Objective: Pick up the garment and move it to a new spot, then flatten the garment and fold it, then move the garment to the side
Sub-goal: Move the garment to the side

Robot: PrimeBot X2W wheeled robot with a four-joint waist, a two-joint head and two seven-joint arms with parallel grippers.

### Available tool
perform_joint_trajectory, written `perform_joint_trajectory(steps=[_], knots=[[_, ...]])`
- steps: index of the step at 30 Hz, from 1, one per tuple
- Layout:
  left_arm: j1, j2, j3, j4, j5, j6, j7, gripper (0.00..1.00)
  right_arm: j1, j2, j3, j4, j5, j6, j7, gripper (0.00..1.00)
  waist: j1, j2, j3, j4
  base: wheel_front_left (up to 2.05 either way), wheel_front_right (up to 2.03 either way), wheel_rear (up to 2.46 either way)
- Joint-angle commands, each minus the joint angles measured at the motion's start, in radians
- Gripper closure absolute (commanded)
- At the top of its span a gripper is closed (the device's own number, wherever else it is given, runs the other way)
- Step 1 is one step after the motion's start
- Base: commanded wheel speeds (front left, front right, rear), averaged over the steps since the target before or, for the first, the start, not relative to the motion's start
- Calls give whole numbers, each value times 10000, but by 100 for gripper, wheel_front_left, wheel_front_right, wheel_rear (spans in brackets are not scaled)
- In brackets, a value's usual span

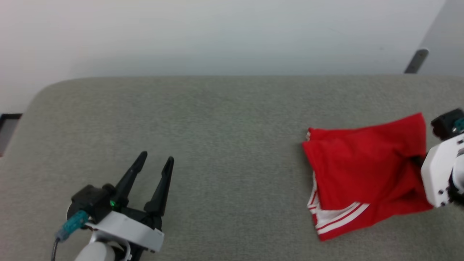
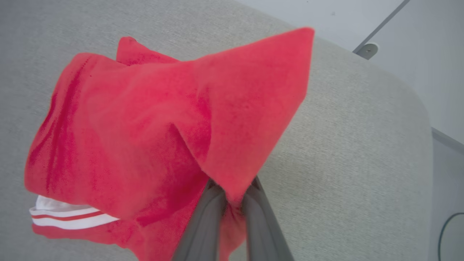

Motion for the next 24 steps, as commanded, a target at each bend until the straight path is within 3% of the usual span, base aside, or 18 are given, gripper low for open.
perform_joint_trajectory(steps=[1,14,24], knots=[[-196,39,-23,-25,-12,-33,2,0,-260,-179,99,-70,64,-11,-147,100,0,0,456,-522,0,0,0],[-1067,389,103,-146,160,-33,2,0,-2130,-1691,1158,429,208,-13,-1770,100,0,0,1723,-1611,0,0,0],[-1727,651,-132,-227,152,-33,3,0,-3326,-2541,2058,1728,-118,-13,-3325,100,0,0,2562,-1801,0,0,0]])
